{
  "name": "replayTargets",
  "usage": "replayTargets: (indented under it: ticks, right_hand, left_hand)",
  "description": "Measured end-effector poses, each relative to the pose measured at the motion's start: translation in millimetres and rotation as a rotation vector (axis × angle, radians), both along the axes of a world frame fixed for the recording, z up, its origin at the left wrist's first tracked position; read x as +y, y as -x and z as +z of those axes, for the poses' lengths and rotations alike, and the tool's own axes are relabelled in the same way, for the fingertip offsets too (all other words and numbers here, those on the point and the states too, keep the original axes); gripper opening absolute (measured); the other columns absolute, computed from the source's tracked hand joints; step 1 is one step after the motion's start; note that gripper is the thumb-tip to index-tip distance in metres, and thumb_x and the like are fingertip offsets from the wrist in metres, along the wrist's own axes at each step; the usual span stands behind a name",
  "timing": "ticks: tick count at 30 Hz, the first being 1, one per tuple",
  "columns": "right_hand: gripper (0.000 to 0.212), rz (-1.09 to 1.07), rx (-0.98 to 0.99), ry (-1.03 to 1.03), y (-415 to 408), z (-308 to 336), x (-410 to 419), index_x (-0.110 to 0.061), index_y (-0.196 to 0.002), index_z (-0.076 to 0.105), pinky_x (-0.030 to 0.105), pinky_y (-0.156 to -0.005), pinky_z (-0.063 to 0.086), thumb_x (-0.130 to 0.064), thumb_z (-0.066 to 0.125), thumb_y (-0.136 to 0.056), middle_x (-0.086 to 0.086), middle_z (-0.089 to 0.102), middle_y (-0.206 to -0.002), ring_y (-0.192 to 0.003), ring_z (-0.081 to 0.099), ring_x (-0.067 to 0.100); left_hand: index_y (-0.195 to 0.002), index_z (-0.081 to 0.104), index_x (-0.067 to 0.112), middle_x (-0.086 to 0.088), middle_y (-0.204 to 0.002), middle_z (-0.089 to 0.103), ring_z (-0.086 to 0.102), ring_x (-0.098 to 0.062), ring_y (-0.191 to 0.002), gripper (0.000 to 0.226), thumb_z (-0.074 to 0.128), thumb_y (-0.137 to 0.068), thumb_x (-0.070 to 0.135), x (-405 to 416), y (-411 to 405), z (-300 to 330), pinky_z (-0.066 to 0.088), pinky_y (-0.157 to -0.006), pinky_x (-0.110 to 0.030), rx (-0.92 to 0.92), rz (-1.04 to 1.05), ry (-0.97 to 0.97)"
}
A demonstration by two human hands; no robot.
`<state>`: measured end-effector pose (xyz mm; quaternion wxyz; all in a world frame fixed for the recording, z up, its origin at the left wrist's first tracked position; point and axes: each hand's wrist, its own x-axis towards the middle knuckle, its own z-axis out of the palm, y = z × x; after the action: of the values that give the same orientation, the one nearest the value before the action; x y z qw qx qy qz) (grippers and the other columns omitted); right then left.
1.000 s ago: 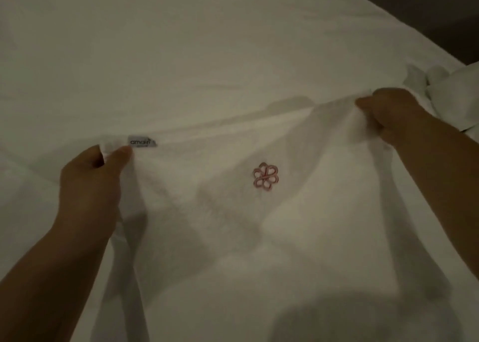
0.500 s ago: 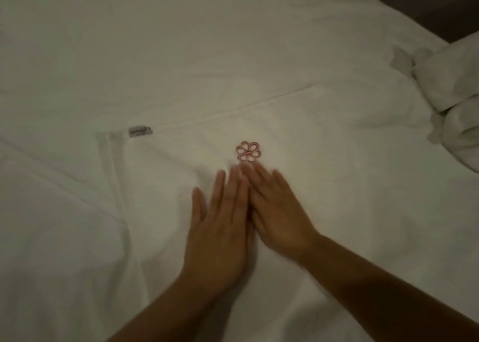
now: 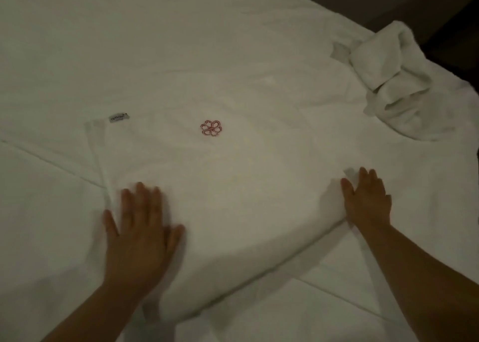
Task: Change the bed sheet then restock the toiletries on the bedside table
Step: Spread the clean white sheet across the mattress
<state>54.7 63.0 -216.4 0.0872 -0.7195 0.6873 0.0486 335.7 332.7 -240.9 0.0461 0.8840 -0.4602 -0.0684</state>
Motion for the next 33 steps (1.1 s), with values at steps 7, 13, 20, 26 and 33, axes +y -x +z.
replayTargets:
  ticks: [7,13,20,26,33]
  right_hand:
    - [0.052,-0.481,-0.593,0.066,-17.9,3.1,76.2,0.007,-0.131,0.041,0.041,-0.101,0.036,-0.025,0.057,-0.092,0.029,0.045,-0.131,-0.12,0.045,0.04]
    - [0.042,-0.593,-0.794,-0.008,-23.4,19.3,42.4,0.006,-0.126,0.053,0.023,-0.09,0.036,-0.023,0.05,-0.096,0.02,0.055,-0.129,-0.119,0.052,0.032]
    - [0.036,-0.549,-0.436,0.019,35.9,26.0,63.8,0.005,-0.127,0.048,0.04,-0.098,0.036,-0.012,0.046,-0.095,0.025,0.049,-0.131,-0.122,0.046,0.04]
    - [0.06,0.536,-0.578,0.272,-9.9,15.5,201.1,-0.008,-0.124,0.049,0.04,-0.094,0.037,-0.043,0.053,-0.075,0.019,0.056,-0.124,-0.114,0.048,0.032]
    - [0.049,0.94,-0.432,0.238,-69.1,-29.9,318.8,-0.021,-0.121,0.054,0.046,-0.108,0.019,-0.023,0.047,-0.073,0.004,0.056,-0.133,-0.121,0.047,0.025]
  left_hand:
    - [-0.122,0.046,0.013,-0.014,-0.12,0.064,0.048,-0.031,-0.113,0.059,0.044,-0.07,0.039,56.4,74.6,-4.4,0.026,-0.102,-0.046,0.001,-0.379,0.168]
    - [-0.079,0.065,0.013,-0.004,-0.071,0.058,0.057,-0.027,-0.061,0.031,0.036,-0.067,0.017,68.3,49.7,22.1,0.045,-0.058,-0.036,-0.132,-0.36,0.172]
    - [-0.069,0.069,0.021,0.004,-0.062,0.056,0.056,-0.019,-0.054,0.027,0.043,-0.063,0.019,90.3,94.3,37.5,0.032,-0.065,-0.029,-0.036,-0.61,0.165]
    - [-0.092,0.064,0.033,0.016,-0.084,0.061,0.049,-0.004,-0.081,0.024,0.05,-0.072,0.034,93.2,101.1,38.2,0.037,-0.073,-0.017,0.356,-0.416,0.218]
    - [-0.121,0.06,0.008,-0.007,-0.117,0.062,0.056,-0.026,-0.113,0.032,0.054,-0.093,0.023,35.4,-13.5,51.5,0.037,-0.093,-0.024,0.577,0.606,0.31]
